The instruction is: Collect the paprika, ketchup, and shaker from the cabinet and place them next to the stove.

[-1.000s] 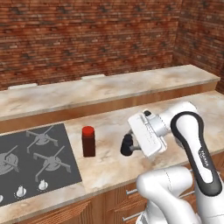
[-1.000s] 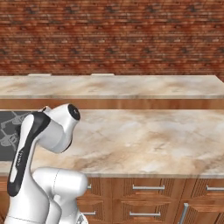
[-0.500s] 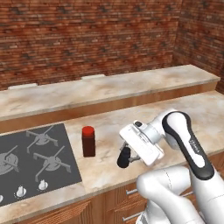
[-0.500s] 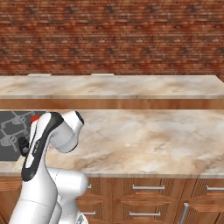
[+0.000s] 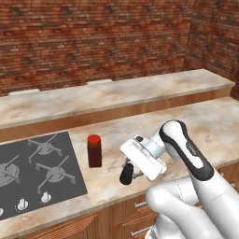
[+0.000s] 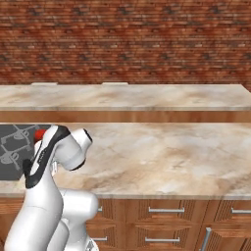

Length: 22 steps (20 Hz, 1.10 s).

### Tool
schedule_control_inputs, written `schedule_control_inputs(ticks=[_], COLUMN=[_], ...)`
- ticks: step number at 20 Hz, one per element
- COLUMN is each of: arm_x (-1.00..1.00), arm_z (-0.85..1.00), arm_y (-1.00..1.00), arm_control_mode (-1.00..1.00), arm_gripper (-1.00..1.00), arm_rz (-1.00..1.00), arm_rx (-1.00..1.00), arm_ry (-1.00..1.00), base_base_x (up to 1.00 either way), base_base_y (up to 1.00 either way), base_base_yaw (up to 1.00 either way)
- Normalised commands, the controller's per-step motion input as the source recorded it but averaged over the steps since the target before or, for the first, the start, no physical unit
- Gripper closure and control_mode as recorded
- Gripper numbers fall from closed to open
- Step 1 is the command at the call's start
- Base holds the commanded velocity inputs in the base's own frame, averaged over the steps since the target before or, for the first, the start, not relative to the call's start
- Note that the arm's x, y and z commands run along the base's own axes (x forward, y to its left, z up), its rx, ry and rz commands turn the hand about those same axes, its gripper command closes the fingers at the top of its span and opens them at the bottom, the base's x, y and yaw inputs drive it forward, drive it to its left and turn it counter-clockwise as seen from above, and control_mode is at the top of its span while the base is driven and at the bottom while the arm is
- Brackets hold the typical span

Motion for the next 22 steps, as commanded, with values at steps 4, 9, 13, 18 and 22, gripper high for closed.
schedule_control_inputs(ticks=[4,9,13,18,22], arm_x=[0.14,0.19,0.18,0.2,0.22], arm_z=[-0.33,-0.33,-0.36,-0.34,-0.3], arm_y=[0.0,0.0,0.01,0.01,0.02], arm_control_mode=[-1.0,-1.0,-1.0,-1.0,-1.0], arm_gripper=[1.0,1.0,1.0,1.0,1.0], arm_rz=[0.0,0.0,0.0,-0.01,0.0], arm_rx=[0.0,0.03,0.04,0.04,0.03], arm_ry=[0.0,0.0,0.0,0.0,0.0], base_base_x=[0.0,0.0,0.0,0.0,0.0], base_base_y=[0.0,0.0,0.0,0.0,0.0], base_base_yaw=[0.0,0.0,0.0,0.0,0.0])
